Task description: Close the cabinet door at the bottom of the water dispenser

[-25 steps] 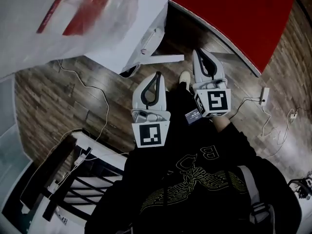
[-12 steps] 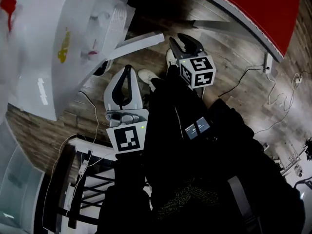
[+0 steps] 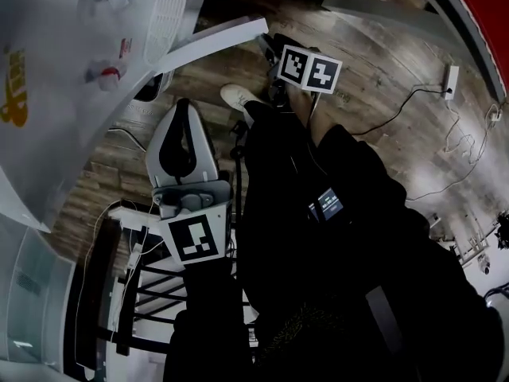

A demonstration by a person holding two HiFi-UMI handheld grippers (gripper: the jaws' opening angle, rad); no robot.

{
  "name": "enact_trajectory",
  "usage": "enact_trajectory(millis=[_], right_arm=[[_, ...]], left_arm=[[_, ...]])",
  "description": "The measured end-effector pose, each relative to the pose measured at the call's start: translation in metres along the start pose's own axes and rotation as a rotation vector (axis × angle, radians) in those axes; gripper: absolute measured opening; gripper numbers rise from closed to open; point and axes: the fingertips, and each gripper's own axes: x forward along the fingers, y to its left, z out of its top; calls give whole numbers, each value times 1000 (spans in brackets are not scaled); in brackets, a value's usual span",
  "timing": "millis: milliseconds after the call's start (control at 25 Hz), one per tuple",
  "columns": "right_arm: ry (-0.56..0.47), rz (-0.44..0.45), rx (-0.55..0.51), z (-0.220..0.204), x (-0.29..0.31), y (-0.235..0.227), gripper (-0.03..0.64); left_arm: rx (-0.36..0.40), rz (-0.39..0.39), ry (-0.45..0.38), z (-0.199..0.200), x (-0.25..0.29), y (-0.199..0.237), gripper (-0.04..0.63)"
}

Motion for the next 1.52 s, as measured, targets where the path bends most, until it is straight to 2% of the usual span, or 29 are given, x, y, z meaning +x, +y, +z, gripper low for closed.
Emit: enact_trajectory(millis=[160,400,680,800,920,960,1000,1160,1520], right_arm=[[2,20,38,-3,10,5,152],[-27,89,102,23,25,14,143],[-62,158,21,78,66,42,150],[-46,200,-23,99,90,62,152],[-3,240,-15,115,112,84,152],[17,239,-20,119,118,89,147],[37,230,-39,122,124,94,114],[60,209,-107,133,142,108,94],[84,230,-177,134,158,132,83]], left_arm=[[-3,-1,-27,8,6,3,8],[-26,8,-21,6,11,2,7],[-38,19,21,-9,16,11,7],[-45,25,33,-12,19,14,8],[-62,18,38,-12,25,10,7],[-67,11,39,-12,28,7,6],[-68,3,41,-12,30,3,7],[-71,-4,44,-12,35,-5,6],[-84,36,41,-11,38,6,7]])
